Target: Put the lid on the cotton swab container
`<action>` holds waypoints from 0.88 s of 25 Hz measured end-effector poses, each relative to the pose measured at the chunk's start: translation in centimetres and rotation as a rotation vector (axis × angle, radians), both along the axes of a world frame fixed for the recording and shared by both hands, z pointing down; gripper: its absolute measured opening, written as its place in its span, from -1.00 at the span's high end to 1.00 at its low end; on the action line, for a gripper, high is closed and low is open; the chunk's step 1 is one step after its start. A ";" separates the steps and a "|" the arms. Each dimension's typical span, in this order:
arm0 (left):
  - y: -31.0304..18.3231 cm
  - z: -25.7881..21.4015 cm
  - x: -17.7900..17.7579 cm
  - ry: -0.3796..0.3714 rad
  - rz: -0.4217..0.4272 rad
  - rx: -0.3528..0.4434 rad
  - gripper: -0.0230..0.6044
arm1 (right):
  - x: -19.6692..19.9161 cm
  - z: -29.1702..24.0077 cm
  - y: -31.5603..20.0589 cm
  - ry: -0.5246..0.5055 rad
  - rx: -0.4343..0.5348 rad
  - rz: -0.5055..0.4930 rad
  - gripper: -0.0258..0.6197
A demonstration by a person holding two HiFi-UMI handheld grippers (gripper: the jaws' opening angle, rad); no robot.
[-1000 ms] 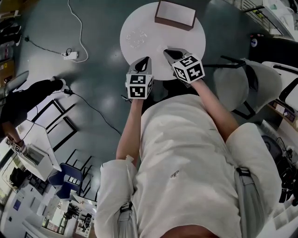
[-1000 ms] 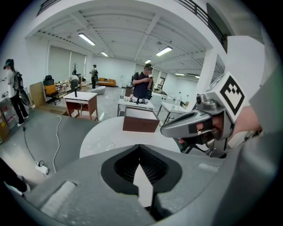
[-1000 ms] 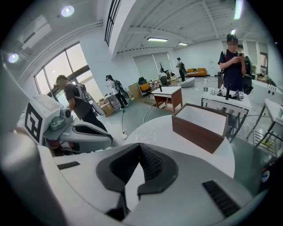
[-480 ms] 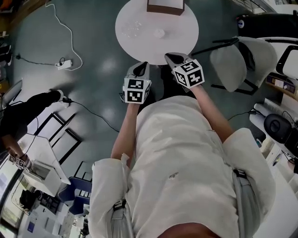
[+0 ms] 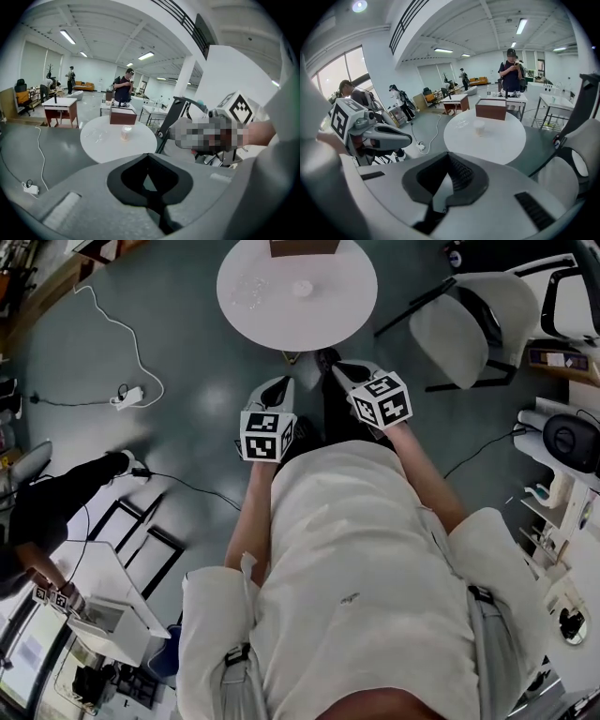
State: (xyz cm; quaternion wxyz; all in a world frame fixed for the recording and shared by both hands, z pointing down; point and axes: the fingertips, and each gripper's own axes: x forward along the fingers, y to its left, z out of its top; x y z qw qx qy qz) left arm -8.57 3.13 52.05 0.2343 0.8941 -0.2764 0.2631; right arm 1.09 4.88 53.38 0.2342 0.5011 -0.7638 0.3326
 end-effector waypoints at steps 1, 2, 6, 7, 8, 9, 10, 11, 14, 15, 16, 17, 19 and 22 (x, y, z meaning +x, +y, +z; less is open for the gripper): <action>0.4 -0.8 -0.5 0.012 -0.007 0.004 0.90 | -0.3 -0.7 0.8 -0.003 0.003 0.004 0.90; 0.8 -1.5 -0.8 0.023 -0.010 0.011 0.90 | -0.5 -1.4 1.5 -0.004 0.011 0.011 0.90; 1.7 -3.8 -0.9 0.065 0.000 0.032 0.90 | 0.4 -4.5 2.9 -0.004 0.088 0.054 0.90; 1.7 -4.2 -0.8 0.075 -0.003 0.033 0.90 | 0.7 -5.5 3.0 -0.010 0.115 0.060 0.90; 1.7 -4.7 -0.9 0.083 -0.008 0.036 0.90 | 0.9 -6.6 3.1 -0.015 0.142 0.063 0.90; 1.9 -5.5 -1.0 0.089 -0.014 0.043 0.90 | 1.0 -7.8 3.3 -0.019 0.168 0.064 0.90; 2.0 -6.4 -1.1 0.096 -0.019 0.056 0.90 | 1.2 -9.0 3.6 -0.024 0.192 0.066 0.90; 2.1 -7.5 -1.1 0.105 -0.020 0.075 0.90 | 1.3 -10.3 3.7 -0.033 0.217 0.069 0.90; 2.1 -11.4 -0.7 0.149 -0.008 0.151 0.90 | 1.8 -14.5 3.7 -0.084 0.298 0.074 0.90; 2.2 -12.8 -0.5 0.172 -0.002 0.174 0.90 | 1.8 -15.9 3.8 -0.090 0.328 0.065 0.90; 2.3 -14.1 -0.4 0.196 0.002 0.195 0.90 | 1.8 -17.3 4.0 -0.092 0.359 0.055 0.90; 2.5 -15.5 -0.5 0.216 0.002 0.218 0.90 | 1.9 -18.6 4.2 -0.092 0.388 0.047 0.90; 2.6 -18.3 -0.9 0.244 -0.003 0.271 0.90 | 2.3 -21.2 4.9 -0.096 0.446 0.044 0.90; 1.9 -22.3 -2.5 0.269 -0.033 0.361 0.90 | 3.7 -24.9 5.4 -0.081 0.521 0.058 0.90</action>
